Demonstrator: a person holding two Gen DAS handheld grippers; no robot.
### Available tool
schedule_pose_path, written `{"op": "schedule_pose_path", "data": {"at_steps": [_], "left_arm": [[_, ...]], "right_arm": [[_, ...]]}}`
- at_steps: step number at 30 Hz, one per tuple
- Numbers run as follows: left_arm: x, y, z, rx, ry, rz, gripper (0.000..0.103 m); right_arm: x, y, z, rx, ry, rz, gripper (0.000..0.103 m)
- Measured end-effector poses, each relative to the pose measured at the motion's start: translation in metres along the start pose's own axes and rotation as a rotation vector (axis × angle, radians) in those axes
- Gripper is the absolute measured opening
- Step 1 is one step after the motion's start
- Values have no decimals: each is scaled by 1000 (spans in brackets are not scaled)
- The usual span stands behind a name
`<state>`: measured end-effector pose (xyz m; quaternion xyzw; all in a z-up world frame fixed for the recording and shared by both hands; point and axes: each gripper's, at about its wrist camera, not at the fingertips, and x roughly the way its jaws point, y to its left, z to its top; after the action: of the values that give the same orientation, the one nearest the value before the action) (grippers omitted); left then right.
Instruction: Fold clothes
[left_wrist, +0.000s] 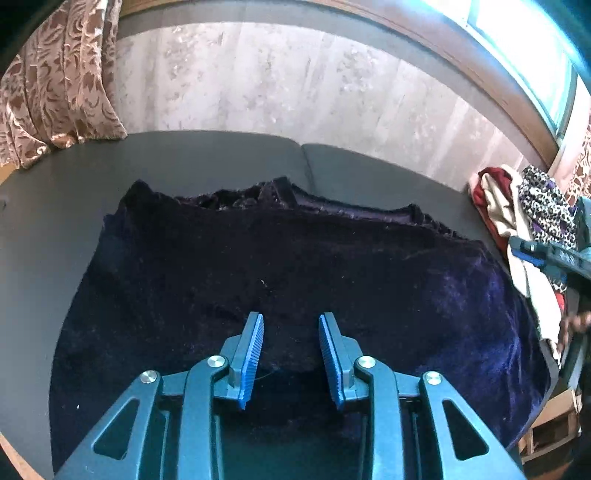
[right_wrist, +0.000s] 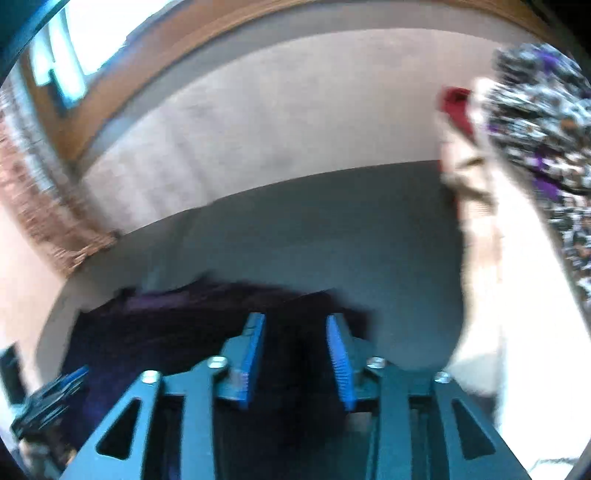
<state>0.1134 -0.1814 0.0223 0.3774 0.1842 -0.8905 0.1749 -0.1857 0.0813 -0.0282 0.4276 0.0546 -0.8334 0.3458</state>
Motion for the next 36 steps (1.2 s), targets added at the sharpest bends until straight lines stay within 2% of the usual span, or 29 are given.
{"op": "schedule_pose_path", "data": {"at_steps": [1,4,8,11,13,15,18,19,20,21,25,27,30,33,36], "left_arm": [[-4,-1,-1,1,-8,-1,32],[-4,2,-15,-17,21,-4,32],[-15,10,-29,-48,6,-48,32],[-31,20,-30,-89,-13,-87,31],[-42,32,-24,-110,-54,-76,34],[-48,46,-16,-132,-83,-67,35],[-31,69,-11,-135,-64,16,35],[-17,82,-13,-136,-38,70,30],[-9,94,-15,-148,-64,57,30],[0,105,-18,-159,-87,45,24],[8,105,3,-104,-26,57,24],[-4,113,11,-136,-42,-10,28],[-32,146,7,-236,-107,-29,31],[-44,181,-5,-345,-97,-77,37],[-37,200,-16,-397,-25,-188,44]], "right_arm": [[0,6,-3,-12,0,10,53],[-1,23,-13,-47,-1,39,60],[-2,45,-26,-95,-2,77,62],[-1,58,-31,-128,-1,96,68],[2,62,-29,-148,0,96,75],[2,67,-30,-166,1,88,77],[-1,72,-35,-185,-1,74,80],[-4,72,-38,-187,-3,73,80],[-5,70,-40,-186,-5,75,80],[-7,69,-42,-184,-5,76,81],[-7,73,-45,-196,-6,61,82],[-9,71,-44,-192,-7,64,82],[-7,73,-44,-190,-9,66,82],[-7,73,-44,-190,-10,71,83],[-7,73,-44,-191,-11,74,84]]}}
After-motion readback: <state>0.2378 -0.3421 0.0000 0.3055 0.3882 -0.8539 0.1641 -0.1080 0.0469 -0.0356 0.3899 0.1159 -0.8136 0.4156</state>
